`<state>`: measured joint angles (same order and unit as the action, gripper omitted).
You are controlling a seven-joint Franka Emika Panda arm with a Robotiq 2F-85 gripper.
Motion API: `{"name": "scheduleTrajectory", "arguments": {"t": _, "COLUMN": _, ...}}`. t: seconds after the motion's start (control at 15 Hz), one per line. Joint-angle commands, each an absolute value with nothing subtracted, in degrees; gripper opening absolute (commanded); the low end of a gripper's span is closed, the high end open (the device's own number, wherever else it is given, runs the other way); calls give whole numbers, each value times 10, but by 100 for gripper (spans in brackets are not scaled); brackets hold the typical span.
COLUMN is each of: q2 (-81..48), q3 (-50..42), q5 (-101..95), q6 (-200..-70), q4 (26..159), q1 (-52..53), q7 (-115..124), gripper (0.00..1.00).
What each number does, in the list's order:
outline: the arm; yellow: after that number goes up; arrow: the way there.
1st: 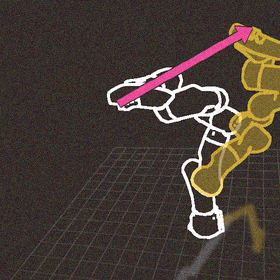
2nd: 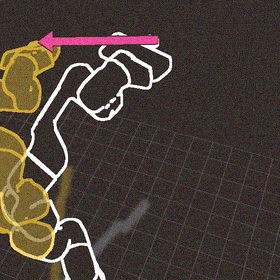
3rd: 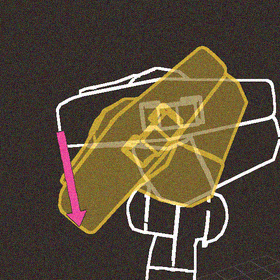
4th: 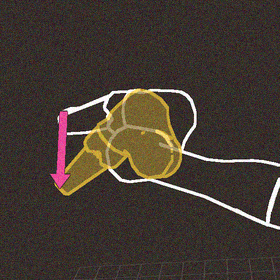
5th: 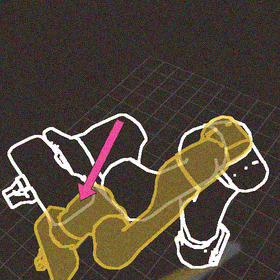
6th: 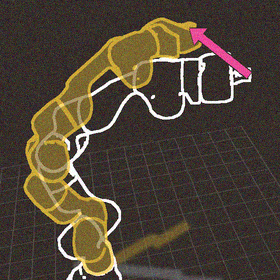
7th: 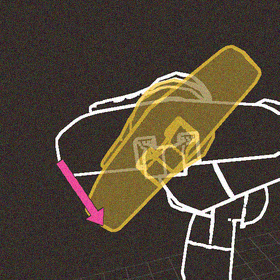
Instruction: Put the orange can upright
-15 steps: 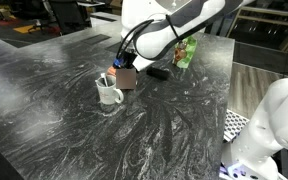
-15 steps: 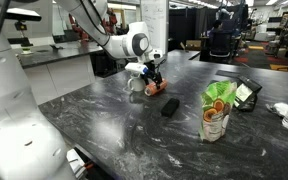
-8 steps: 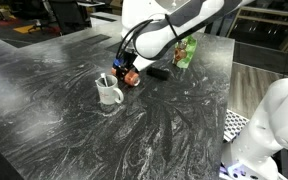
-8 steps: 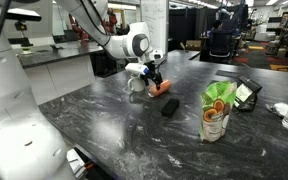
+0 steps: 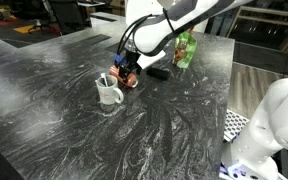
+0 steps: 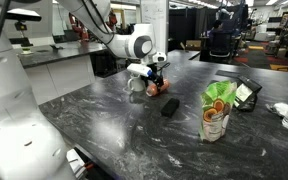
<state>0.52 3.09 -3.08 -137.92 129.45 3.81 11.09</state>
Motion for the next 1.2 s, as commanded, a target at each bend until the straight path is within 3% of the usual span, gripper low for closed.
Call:
{"name": "scheduleTrajectory", "arguments": {"t": 0.0, "q2": -4, "q3": 29, "q5": -59, "q6": -1326, "q4": 1280, "q1": 33, "q7": 108, "gripper": 100}}
{"name": "scheduleTrajectory", "arguments": {"t": 0.6, "q2": -48, "q3": 41, "q5": -93, "q6": -1332, "q4": 1257, "q1": 49, "q7": -38, "gripper": 100}}
{"name": "scheduleTrajectory", "arguments": {"t": 0.87, "q2": -48, "q3": 36, "q5": -191, "q6": -1364, "q4": 1253, "q1": 51, "q7": 4, "gripper": 100}}
{"name": "scheduleTrajectory", "arguments": {"t": 1.13, "q2": -51, "q3": 39, "q5": -168, "q6": -1390, "q4": 1250, "q1": 50, "q7": 17, "gripper": 100}}
